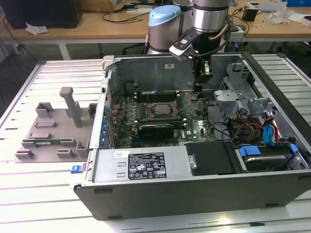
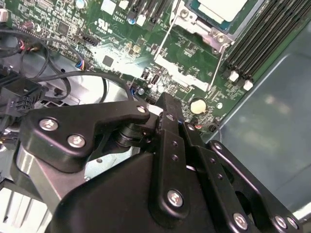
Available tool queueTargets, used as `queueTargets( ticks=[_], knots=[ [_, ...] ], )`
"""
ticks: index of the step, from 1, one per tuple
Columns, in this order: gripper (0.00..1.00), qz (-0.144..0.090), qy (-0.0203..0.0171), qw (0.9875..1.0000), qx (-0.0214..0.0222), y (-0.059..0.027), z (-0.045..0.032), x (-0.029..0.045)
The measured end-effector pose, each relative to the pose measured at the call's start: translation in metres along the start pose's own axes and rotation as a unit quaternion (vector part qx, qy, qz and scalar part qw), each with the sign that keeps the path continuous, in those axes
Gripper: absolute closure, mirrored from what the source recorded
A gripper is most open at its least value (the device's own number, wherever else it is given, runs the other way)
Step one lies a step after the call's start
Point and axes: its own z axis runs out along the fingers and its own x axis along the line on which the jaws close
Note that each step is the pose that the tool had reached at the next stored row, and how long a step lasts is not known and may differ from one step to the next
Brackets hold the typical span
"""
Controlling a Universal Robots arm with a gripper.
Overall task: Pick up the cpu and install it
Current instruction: 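Close the cpu cover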
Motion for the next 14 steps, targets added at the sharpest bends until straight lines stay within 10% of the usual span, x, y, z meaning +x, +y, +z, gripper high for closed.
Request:
queueTargets(
  ticks=[14],
  knots=[
    [0.89,0.0,0.0038,1.0,0.0002,0.0008,0.0264,0.0065]
  ],
)
